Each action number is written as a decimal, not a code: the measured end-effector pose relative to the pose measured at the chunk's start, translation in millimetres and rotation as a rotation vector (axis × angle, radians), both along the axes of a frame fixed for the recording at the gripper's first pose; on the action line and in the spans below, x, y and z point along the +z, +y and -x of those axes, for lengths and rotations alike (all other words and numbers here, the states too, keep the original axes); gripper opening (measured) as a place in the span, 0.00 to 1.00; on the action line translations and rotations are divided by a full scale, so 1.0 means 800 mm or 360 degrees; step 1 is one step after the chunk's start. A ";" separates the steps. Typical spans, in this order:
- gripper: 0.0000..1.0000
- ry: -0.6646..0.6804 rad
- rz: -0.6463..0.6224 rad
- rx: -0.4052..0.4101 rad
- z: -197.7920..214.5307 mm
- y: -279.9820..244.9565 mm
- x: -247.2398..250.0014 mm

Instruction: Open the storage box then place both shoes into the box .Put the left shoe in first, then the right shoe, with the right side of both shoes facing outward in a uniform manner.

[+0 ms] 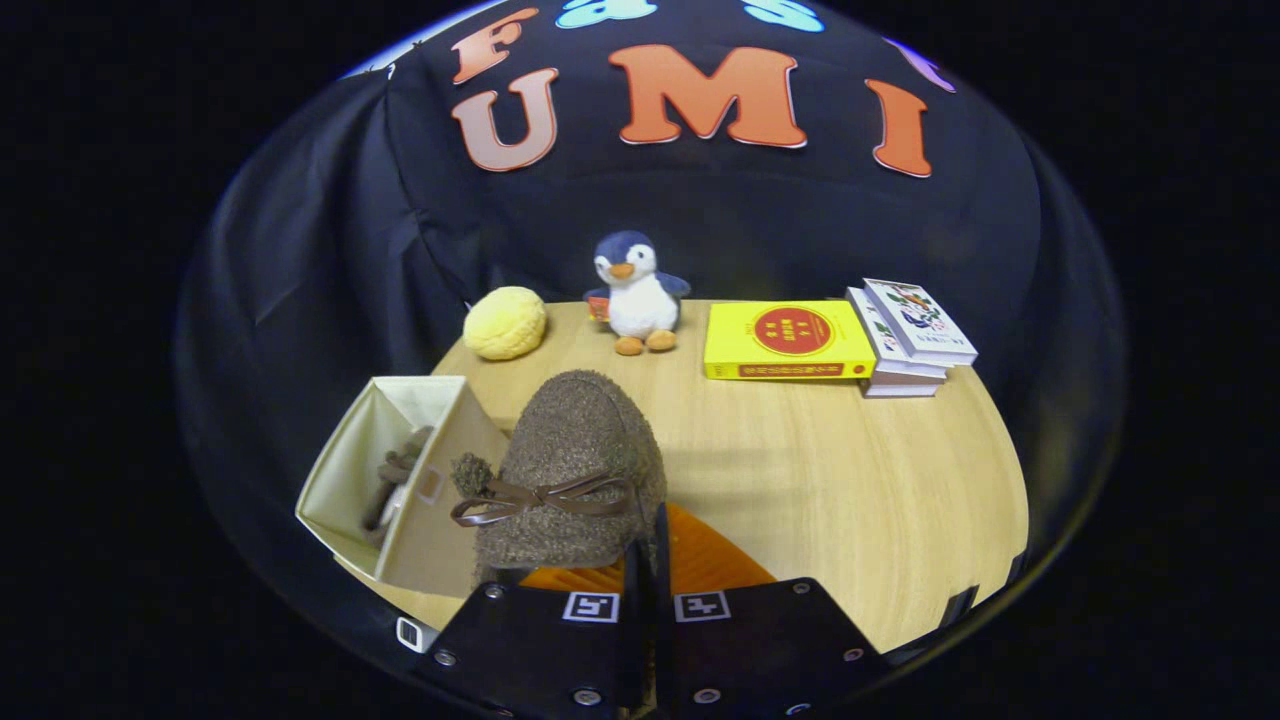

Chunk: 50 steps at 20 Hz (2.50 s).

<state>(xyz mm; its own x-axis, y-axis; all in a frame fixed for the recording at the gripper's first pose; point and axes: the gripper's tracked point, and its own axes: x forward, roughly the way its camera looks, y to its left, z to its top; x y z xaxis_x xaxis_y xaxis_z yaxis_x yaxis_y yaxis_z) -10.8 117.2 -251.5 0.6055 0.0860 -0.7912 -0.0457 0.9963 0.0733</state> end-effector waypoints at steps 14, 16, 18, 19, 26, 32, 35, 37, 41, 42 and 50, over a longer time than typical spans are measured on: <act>0.06 0.0139 0.0021 0.0237 -0.040 0.241 -0.041; 0.06 0.0192 0.0006 0.0204 -0.039 0.252 -0.055; 0.13 0.0248 -0.0013 0.0197 -0.036 0.259 -0.065; 0.22 0.0251 -0.0013 0.0199 -0.034 0.257 -0.062; 0.55 0.0159 -0.0184 0.0248 -0.036 0.248 -0.018; 0.69 -0.0229 -0.0323 0.0397 -0.050 0.207 0.088; 0.80 -0.0464 -0.0288 0.0423 -0.055 0.170 0.143; 0.85 -0.0623 -0.0274 0.0460 -0.057 0.143 0.178; 0.88 -0.0890 -0.0199 0.0481 -0.054 0.080 0.240; 0.88 -0.0951 -0.0173 0.0466 -0.054 0.065 0.254; 0.92 -0.1298 -0.0119 0.0379 -0.025 -0.019 0.333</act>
<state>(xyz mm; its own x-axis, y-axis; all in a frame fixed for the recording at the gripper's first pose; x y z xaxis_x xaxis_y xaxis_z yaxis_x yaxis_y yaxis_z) 9.2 102.3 14.6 0.9425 0.3180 -0.1025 -0.3205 0.9472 -0.0087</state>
